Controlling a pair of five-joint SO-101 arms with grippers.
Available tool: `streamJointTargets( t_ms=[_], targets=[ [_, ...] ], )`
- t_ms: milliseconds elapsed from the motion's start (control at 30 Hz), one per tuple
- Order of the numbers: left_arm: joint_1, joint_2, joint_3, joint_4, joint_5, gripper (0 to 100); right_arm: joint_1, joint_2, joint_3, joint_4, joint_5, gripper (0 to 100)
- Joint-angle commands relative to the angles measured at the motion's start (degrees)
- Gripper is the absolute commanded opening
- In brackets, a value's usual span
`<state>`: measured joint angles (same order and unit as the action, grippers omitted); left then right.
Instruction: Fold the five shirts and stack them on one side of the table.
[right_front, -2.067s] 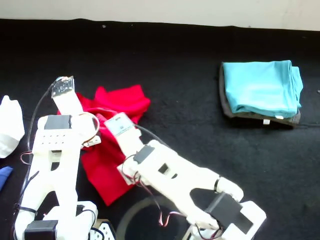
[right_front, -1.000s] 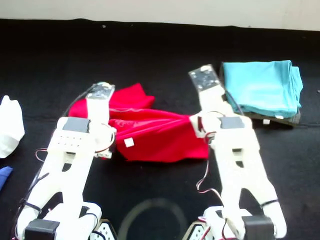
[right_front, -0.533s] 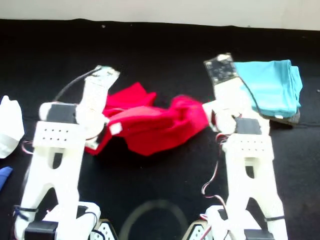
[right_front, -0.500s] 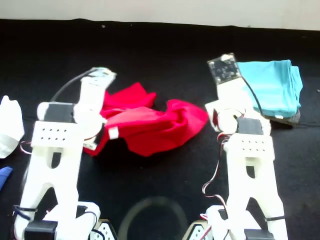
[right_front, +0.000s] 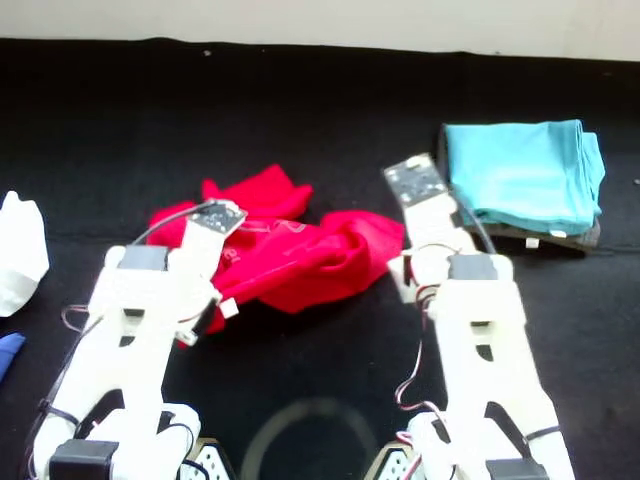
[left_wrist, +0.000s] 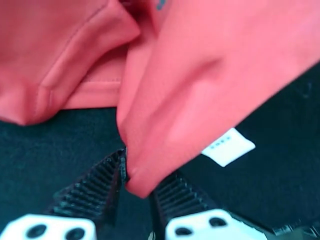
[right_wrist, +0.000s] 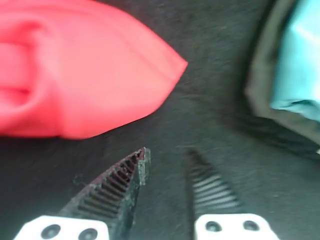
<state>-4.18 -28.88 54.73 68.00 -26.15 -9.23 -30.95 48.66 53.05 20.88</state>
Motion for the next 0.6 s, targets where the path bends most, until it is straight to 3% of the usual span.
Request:
streamJointTargets(
  t_ms=[0,233,367,433,567],
  targets=[
    [-0.92,-0.57,1.71,-2.99,-0.35,1,-1.54,-1.98,-1.27,1.45,-7.74,26.3],
    [-0.57,-0.66,-1.54,6.33,-0.35,18,-1.54,-1.45,-5.23,1.45,-11.78,28.3],
    [-0.48,-0.66,-2.51,6.24,-0.26,20,-1.54,-1.36,-5.14,1.45,-11.87,28.3],
    [-0.48,-0.22,-2.33,2.81,3.34,20,-1.54,-1.36,-4.97,1.45,-11.87,28.3],
    [0.75,-0.22,0.13,-4.75,17.05,20,-1.54,-1.36,-4.79,1.45,-11.87,28.3]
  ],
)
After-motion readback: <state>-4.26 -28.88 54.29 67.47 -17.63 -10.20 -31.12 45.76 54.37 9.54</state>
